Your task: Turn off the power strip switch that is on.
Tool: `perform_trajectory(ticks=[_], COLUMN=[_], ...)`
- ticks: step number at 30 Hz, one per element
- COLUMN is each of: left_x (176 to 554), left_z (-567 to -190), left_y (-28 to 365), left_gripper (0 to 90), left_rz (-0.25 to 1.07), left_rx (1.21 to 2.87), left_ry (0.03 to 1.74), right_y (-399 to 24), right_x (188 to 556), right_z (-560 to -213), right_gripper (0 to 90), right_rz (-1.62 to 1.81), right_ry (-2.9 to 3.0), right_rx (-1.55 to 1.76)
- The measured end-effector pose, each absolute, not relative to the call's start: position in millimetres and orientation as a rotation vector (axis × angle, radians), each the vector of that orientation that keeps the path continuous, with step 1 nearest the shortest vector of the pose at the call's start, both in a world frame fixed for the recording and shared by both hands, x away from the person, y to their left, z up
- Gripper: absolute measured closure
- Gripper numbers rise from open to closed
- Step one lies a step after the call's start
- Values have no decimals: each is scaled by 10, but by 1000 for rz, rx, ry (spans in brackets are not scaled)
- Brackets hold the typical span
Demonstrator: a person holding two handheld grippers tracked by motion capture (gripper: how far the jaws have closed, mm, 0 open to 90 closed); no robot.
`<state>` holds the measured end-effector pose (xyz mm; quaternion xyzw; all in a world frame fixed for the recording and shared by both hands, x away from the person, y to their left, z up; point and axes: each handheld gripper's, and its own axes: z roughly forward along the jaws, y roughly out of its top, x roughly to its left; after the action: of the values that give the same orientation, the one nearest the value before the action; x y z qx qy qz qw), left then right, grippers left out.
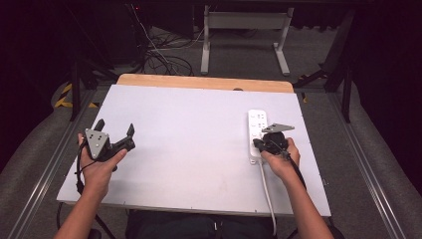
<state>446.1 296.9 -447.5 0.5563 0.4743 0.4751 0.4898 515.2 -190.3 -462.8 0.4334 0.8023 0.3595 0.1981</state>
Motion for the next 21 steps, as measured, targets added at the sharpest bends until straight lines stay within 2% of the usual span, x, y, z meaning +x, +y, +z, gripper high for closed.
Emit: perform_trajectory(ticks=[21], left_x=[4455], left_z=[-4474], left_y=[2974], left_gripper=[66], left_rz=[1150], left_rx=[1343], left_ry=[1160], right_y=[-1908], right_x=[5157], right_z=[-4612], right_gripper=[900], right_rz=[1003], right_ry=[2253], right_rx=[1222])
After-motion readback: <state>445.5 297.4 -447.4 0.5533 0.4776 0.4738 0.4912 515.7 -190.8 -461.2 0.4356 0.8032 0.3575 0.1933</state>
